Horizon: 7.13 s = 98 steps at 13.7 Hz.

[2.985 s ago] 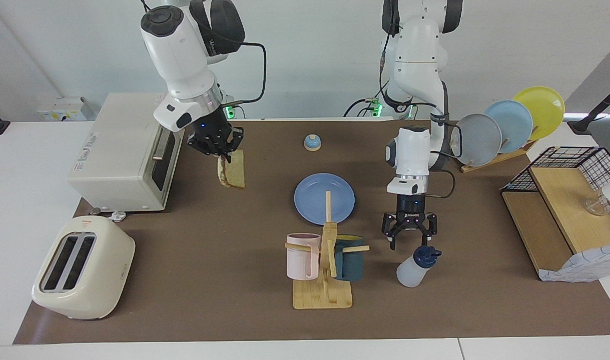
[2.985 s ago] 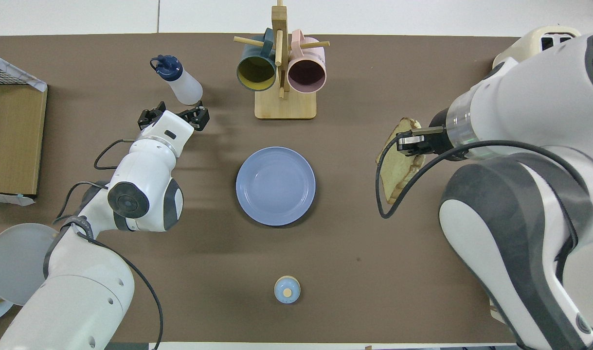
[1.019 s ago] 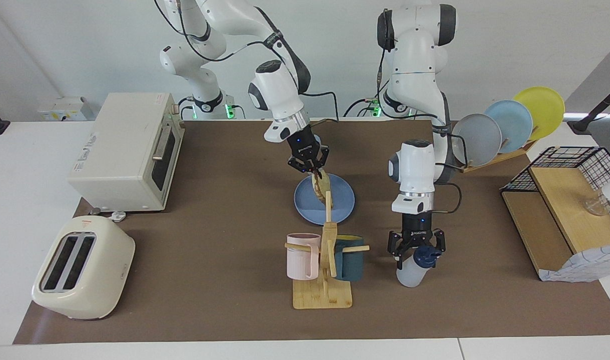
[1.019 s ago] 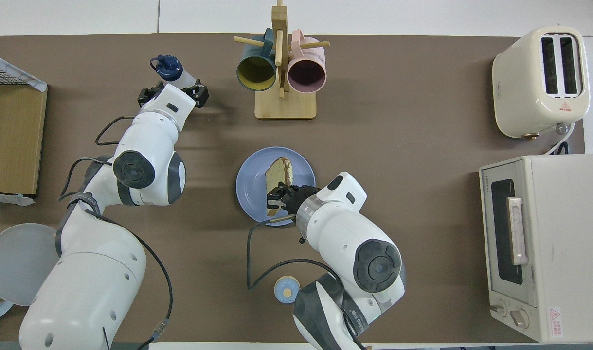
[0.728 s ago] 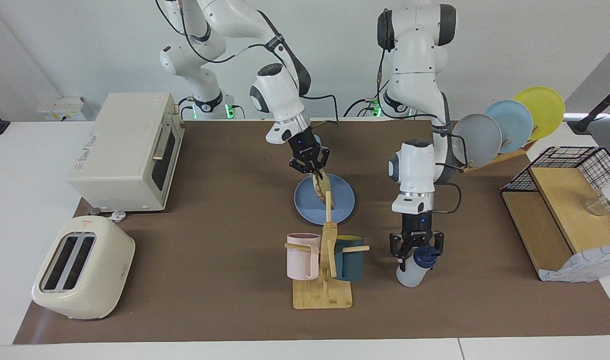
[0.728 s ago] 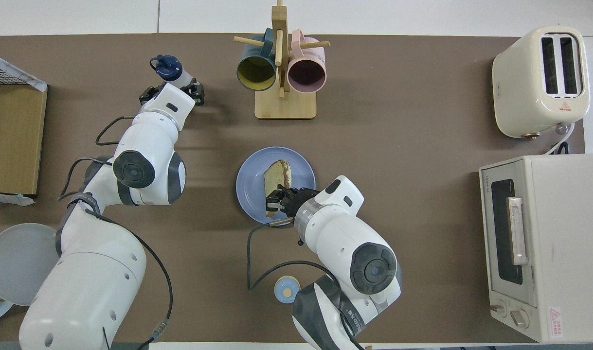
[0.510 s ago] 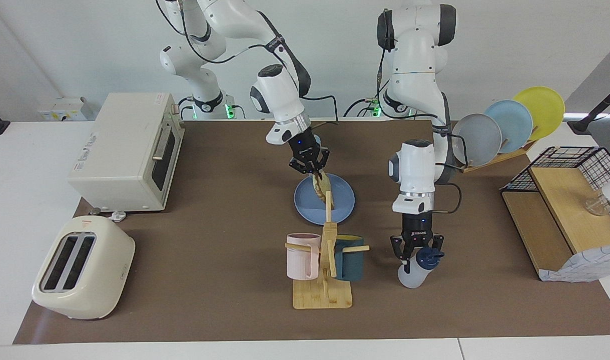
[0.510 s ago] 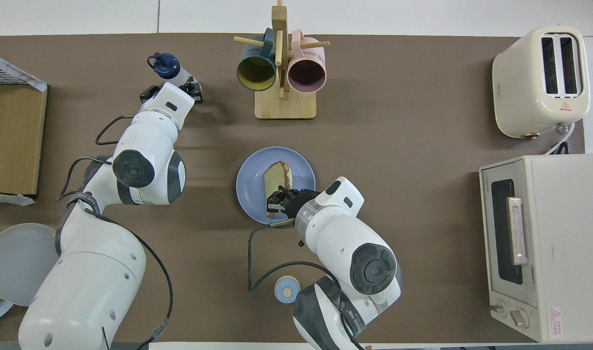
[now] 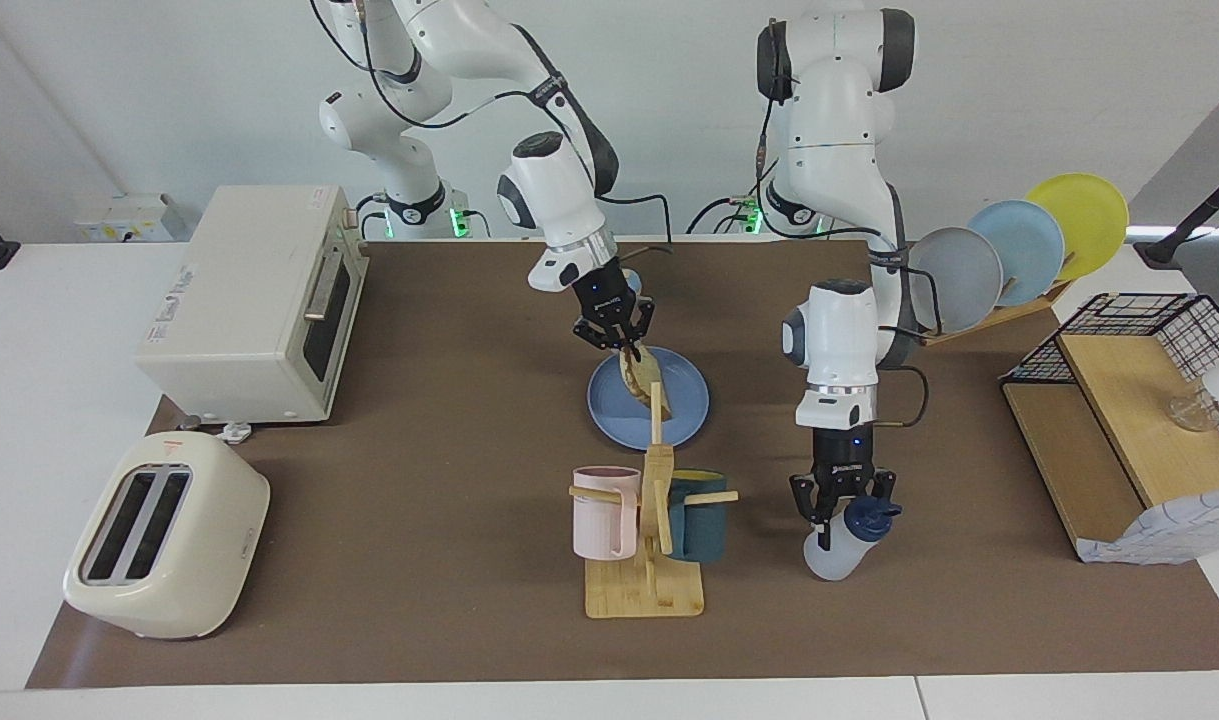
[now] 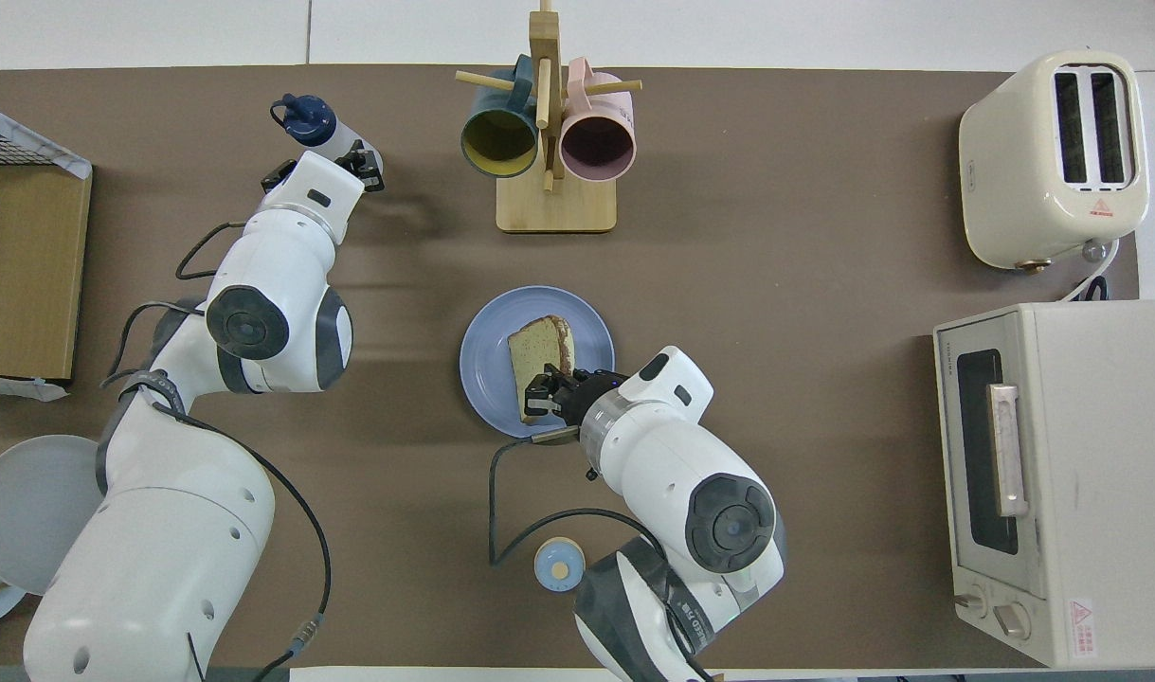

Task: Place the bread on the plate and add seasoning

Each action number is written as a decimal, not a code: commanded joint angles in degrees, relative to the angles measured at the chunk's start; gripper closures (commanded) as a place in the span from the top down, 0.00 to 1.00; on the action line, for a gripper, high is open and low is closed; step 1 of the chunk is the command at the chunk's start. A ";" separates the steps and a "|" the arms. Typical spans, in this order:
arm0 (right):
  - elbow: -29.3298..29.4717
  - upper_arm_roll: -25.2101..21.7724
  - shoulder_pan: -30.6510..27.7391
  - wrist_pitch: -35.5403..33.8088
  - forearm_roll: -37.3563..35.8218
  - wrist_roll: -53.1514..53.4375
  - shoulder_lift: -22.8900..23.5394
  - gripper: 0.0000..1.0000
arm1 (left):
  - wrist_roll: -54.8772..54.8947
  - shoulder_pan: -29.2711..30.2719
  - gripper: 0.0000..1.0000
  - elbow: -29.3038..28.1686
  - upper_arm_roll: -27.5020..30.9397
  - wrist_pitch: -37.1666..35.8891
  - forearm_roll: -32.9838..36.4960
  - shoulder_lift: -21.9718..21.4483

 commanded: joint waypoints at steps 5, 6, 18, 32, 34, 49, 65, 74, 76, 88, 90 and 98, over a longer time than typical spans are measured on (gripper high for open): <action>0.45 0.17 -0.47 -6.26 1.26 0.83 -1.09 1.00 | 0.60 2.45 0.00 5.29 0.47 -16.23 2.53 -4.76; 0.45 0.17 -1.26 -8.28 1.26 0.74 -1.52 1.00 | 0.60 3.32 0.00 6.52 0.39 -19.92 4.20 -6.17; 19.15 0.08 -6.97 -31.47 1.17 -2.42 -0.04 1.00 | 17.35 4.74 0.00 10.49 0.39 -49.89 8.70 -20.92; 30.60 0.43 -12.97 -50.60 24.55 1.88 -5.04 1.00 | 47.53 -9.49 0.00 -0.31 -1.37 -86.93 8.61 -43.96; 30.60 0.61 -12.60 -50.40 24.55 1.71 -5.13 1.00 | 50.41 -9.76 0.00 -2.43 -3.38 -86.93 8.70 -45.37; 31.83 1.75 -7.51 -50.40 25.52 5.66 -6.80 0.68 | 63.44 -9.76 0.00 -7.35 -6.47 -85.61 8.61 -48.19; 29.28 1.84 -5.22 -46.54 25.43 5.66 -7.50 0.40 | 62.74 -9.68 0.00 -7.62 -6.47 -84.30 8.61 -48.19; 29.02 1.84 -5.22 -46.18 25.43 6.10 -7.50 0.00 | 62.65 -9.50 0.00 -7.62 -6.47 -83.86 8.61 -48.19; 29.37 1.84 -5.31 -46.18 25.52 6.71 -7.33 0.00 | 62.65 -9.50 0.00 -7.62 -6.56 -83.68 8.61 -48.19; 30.34 1.40 -8.29 -40.48 36.68 10.76 -7.33 0.00 | 62.83 -9.06 0.00 -7.62 -6.47 -83.50 8.61 -48.19; 30.34 1.40 -8.47 -39.16 38.87 10.76 -7.50 0.00 | 62.91 -8.97 0.00 -7.62 -6.47 -83.50 8.61 -48.19; 24.81 1.05 -9.70 -35.19 41.43 4.79 -9.70 1.00 | 62.82 -8.97 0.00 -7.44 -6.47 -83.59 8.61 -48.10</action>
